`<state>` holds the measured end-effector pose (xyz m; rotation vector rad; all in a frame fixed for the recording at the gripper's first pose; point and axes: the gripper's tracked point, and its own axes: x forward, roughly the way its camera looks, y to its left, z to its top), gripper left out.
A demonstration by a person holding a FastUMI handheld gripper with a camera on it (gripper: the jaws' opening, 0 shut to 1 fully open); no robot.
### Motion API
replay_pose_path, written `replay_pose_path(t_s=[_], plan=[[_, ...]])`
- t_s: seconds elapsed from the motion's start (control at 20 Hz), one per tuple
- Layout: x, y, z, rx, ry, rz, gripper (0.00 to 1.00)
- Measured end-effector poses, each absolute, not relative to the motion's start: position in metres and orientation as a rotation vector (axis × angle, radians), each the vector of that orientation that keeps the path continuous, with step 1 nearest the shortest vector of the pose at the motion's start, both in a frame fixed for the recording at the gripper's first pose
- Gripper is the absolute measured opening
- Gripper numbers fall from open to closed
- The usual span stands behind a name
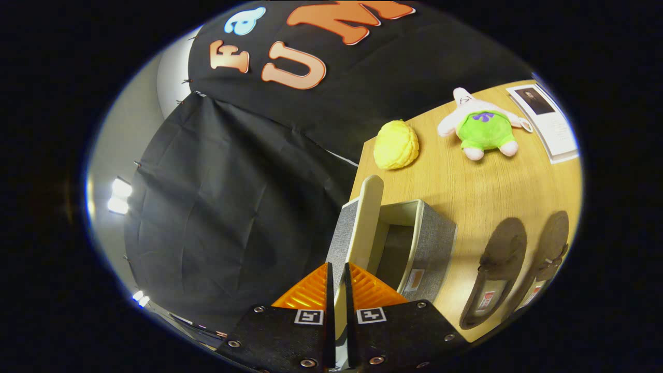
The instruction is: Open the storage box then place both shoes into the box .Put the left shoe in first, then the right shoe, with the right side of both shoes facing outward in a uniform manner.
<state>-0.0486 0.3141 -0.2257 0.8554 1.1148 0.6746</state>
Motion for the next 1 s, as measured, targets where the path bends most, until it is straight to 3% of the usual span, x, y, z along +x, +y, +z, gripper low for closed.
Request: replay_pose_path(t_s=[0.2, 0.45, 0.55, 0.6, 0.65, 0.9, 1.0], plan=[[-0.035, 0.337, -0.198, 0.868, 1.058, 0.732, 0.09], [-0.03, 0.315, -0.234, 0.72, 1.056, 0.621, 0.1], [-0.036, 0.307, -0.254, 0.719, 1.085, 0.585, 0.27], [-0.039, 0.301, -0.264, 0.714, 1.1, 0.572, 0.4], [-0.043, 0.298, -0.275, 0.713, 1.124, 0.557, 0.43], [-0.057, 0.285, -0.32, 0.717, 1.209, 0.503, 0.8], [-0.062, 0.286, -0.333, 0.74, 1.245, 0.498, 0.88]])
